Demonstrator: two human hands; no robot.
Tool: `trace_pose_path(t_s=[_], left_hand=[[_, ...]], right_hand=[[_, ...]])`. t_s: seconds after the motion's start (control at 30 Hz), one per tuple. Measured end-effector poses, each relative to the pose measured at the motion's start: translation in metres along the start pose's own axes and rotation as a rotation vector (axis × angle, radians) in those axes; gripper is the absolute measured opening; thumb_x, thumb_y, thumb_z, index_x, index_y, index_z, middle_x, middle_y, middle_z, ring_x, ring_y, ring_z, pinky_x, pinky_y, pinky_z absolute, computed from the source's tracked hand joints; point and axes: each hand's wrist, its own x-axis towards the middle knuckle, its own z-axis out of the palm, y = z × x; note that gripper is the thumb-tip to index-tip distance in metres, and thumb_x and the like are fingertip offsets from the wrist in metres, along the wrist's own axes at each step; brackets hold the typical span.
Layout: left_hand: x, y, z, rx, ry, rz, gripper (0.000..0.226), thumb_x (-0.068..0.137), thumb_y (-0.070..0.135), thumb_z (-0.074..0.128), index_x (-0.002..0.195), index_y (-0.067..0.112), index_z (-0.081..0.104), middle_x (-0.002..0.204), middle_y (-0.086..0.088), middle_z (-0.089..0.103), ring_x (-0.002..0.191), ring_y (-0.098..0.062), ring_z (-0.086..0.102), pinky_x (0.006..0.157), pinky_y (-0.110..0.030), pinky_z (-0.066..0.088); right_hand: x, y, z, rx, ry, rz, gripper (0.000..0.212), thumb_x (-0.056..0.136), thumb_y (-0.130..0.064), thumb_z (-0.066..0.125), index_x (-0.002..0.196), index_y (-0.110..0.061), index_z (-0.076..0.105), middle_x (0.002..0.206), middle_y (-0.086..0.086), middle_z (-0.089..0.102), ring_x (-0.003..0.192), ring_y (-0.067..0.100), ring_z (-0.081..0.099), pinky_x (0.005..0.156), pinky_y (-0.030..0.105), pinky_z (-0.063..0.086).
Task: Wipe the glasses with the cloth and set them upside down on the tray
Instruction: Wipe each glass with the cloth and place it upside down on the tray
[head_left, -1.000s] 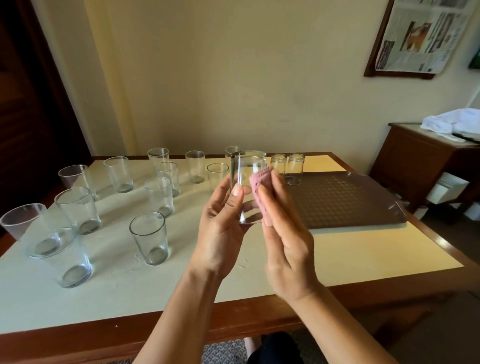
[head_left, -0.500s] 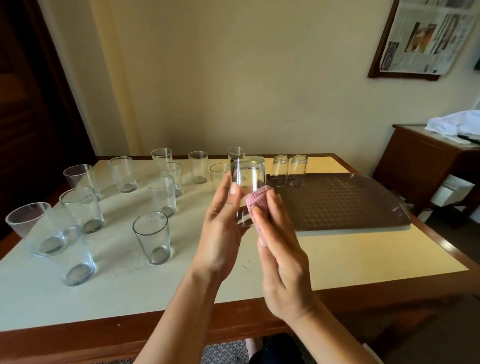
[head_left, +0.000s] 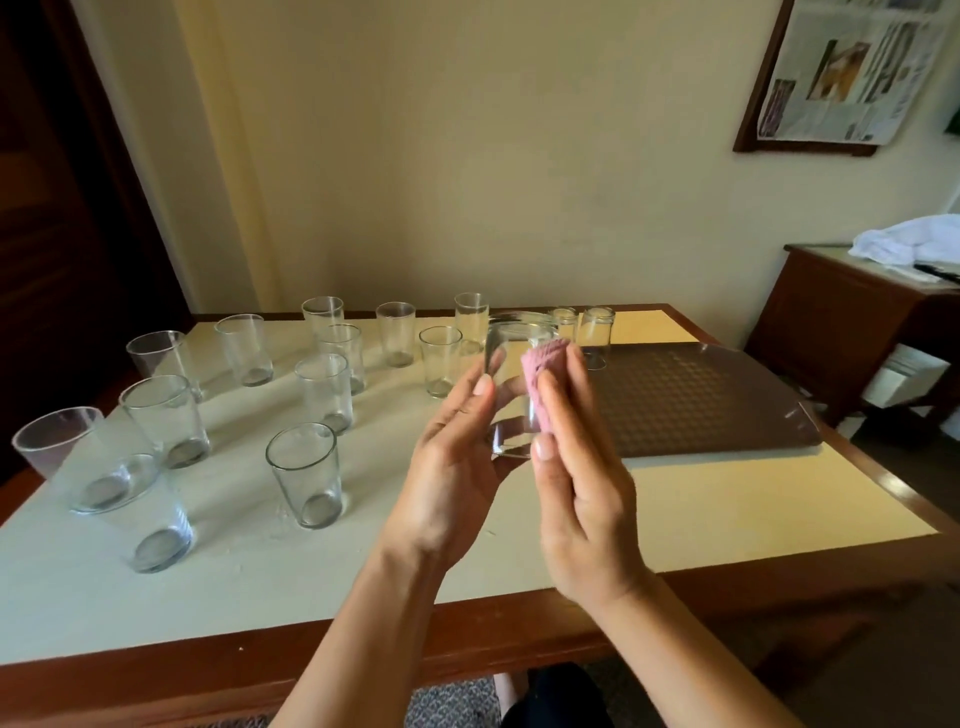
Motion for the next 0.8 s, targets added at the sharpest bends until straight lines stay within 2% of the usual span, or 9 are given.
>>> trace_pose_path(t_s=[0.1, 0.2, 0.3, 0.33, 0.4, 0.53, 0.67, 0.73, 0.8], left_hand=[[-0.002, -0.002, 0.004, -0.013, -0.016, 0.006, 0.047, 0.107, 0.027, 0.045, 0.153, 0.016, 0.047, 0.139, -0.011, 0.067, 0.109, -0.020, 0.071, 0.096, -0.038, 0.056], [0.004, 0.003, 0.007, -0.036, 0.035, 0.042, 0.047, 0.107, 0.028, 0.044, 0.149, 0.009, 0.050, 0.121, -0.004, 0.074, 0.091, -0.014, 0.072, 0.080, -0.030, 0.058], [0.006, 0.005, 0.005, -0.053, 0.053, 0.037, 0.034, 0.099, 0.032, 0.054, 0.127, 0.017, 0.068, 0.118, -0.006, 0.075, 0.092, -0.016, 0.072, 0.082, -0.033, 0.058], [0.005, 0.005, 0.004, -0.056, 0.045, 0.040, 0.032, 0.098, 0.030, 0.059, 0.126, 0.018, 0.069, 0.123, -0.009, 0.074, 0.095, -0.018, 0.072, 0.084, -0.034, 0.058], [0.000, 0.000, 0.003, -0.051, 0.026, 0.038, 0.044, 0.095, 0.022, 0.065, 0.139, 0.015, 0.059, 0.133, -0.014, 0.070, 0.103, -0.023, 0.072, 0.087, -0.034, 0.058], [0.004, -0.006, 0.004, -0.030, 0.042, 0.069, 0.040, 0.099, 0.018, 0.063, 0.135, 0.017, 0.047, 0.109, -0.006, 0.078, 0.083, -0.015, 0.072, 0.073, -0.025, 0.056], [0.007, 0.001, 0.004, -0.015, 0.072, 0.010, 0.063, 0.100, 0.040, 0.053, 0.151, 0.004, 0.046, 0.131, -0.007, 0.070, 0.102, -0.017, 0.068, 0.089, -0.031, 0.053], [0.004, -0.001, -0.001, 0.003, 0.032, -0.011, 0.061, 0.099, 0.035, 0.056, 0.152, 0.008, 0.047, 0.141, -0.012, 0.065, 0.101, -0.021, 0.067, 0.088, -0.035, 0.056], [0.000, -0.005, -0.006, 0.071, -0.015, 0.012, 0.058, 0.097, 0.028, 0.062, 0.149, 0.007, 0.050, 0.145, -0.022, 0.059, 0.111, -0.035, 0.063, 0.096, -0.050, 0.054]], right_hand=[[0.025, 0.000, -0.006, -0.051, 0.052, 0.008, 0.049, 0.101, 0.001, 0.045, 0.149, 0.005, 0.035, 0.162, 0.018, 0.031, 0.152, 0.035, 0.031, 0.121, 0.052, 0.033], [0.016, -0.001, -0.003, -0.052, 0.006, 0.000, 0.049, 0.100, 0.003, 0.047, 0.148, 0.008, 0.036, 0.160, 0.024, 0.033, 0.151, 0.037, 0.032, 0.119, 0.056, 0.036], [-0.010, -0.001, 0.002, -0.042, -0.002, 0.022, 0.049, 0.101, 0.001, 0.047, 0.148, 0.008, 0.037, 0.160, 0.021, 0.035, 0.150, 0.038, 0.034, 0.116, 0.057, 0.039], [-0.012, 0.000, 0.001, -0.036, 0.009, 0.019, 0.049, 0.101, 0.001, 0.047, 0.147, 0.008, 0.037, 0.160, 0.021, 0.036, 0.150, 0.038, 0.035, 0.115, 0.057, 0.040], [-0.001, 0.002, -0.002, -0.024, 0.032, -0.002, 0.047, 0.100, 0.002, 0.047, 0.146, 0.009, 0.038, 0.158, 0.023, 0.037, 0.148, 0.039, 0.037, 0.114, 0.058, 0.041], [0.024, 0.002, -0.006, -0.047, 0.049, -0.019, 0.043, 0.101, 0.002, 0.046, 0.143, 0.012, 0.042, 0.155, 0.026, 0.038, 0.148, 0.040, 0.038, 0.115, 0.058, 0.040], [-0.004, -0.001, 0.001, -0.045, 0.040, -0.009, 0.044, 0.100, 0.005, 0.047, 0.143, 0.010, 0.043, 0.156, 0.025, 0.040, 0.148, 0.040, 0.037, 0.117, 0.058, 0.038], [-0.004, 0.001, -0.003, 0.033, 0.049, 0.042, 0.044, 0.101, 0.005, 0.046, 0.145, 0.008, 0.042, 0.157, 0.020, 0.041, 0.149, 0.034, 0.038, 0.118, 0.052, 0.038], [0.010, 0.003, -0.010, 0.134, 0.028, 0.117, 0.045, 0.103, 0.003, 0.046, 0.147, 0.004, 0.041, 0.158, 0.013, 0.042, 0.150, 0.025, 0.038, 0.120, 0.043, 0.037]])
